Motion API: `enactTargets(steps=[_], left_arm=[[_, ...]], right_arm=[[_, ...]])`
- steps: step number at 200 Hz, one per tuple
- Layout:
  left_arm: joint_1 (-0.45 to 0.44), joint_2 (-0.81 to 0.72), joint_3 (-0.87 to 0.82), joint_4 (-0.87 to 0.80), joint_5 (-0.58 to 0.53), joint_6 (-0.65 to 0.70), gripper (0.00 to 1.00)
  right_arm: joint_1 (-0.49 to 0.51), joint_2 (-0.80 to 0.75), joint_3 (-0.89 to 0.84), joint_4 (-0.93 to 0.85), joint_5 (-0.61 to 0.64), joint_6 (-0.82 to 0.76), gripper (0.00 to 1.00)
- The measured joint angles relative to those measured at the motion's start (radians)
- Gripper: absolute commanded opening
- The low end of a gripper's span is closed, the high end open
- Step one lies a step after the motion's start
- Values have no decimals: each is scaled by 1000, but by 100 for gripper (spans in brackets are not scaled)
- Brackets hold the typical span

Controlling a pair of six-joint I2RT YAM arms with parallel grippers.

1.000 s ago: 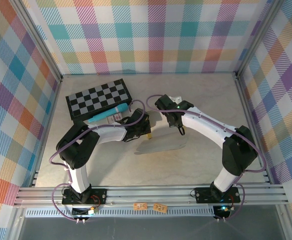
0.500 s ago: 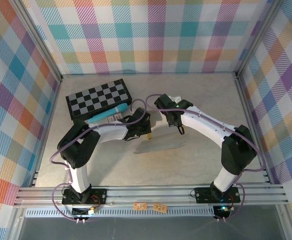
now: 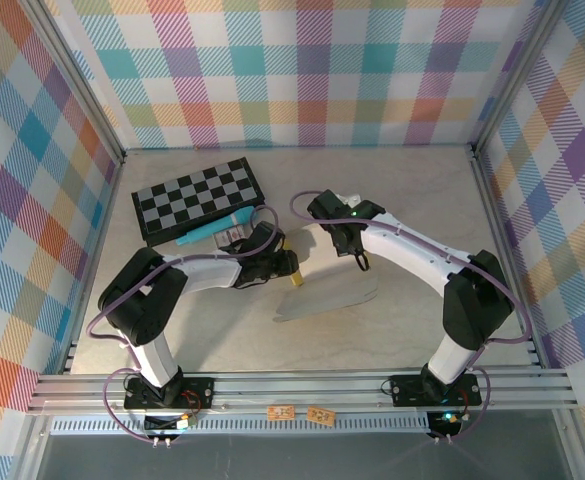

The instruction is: Fold the paper box

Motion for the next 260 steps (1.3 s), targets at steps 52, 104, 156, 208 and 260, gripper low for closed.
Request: enactTargets(steps=[52,104,156,208,260], left_arm=[[5,21,26,8,44,-8,0],[-16,45,102,-125,-16,-7,0],[-6,-32,29,-122,-14,-2,48],[33,-114,3,-144,97,13,47],[64,-129,-27,-102,262,40,47]], right_arm=[[1,7,3,-8,0,0,0],[1,11,6,-8,0,0,0],[2,13,8,-10,0,5,0],[-1,18,11,-27,14,31,0],[-17,55,26,-39,14,54,0]])
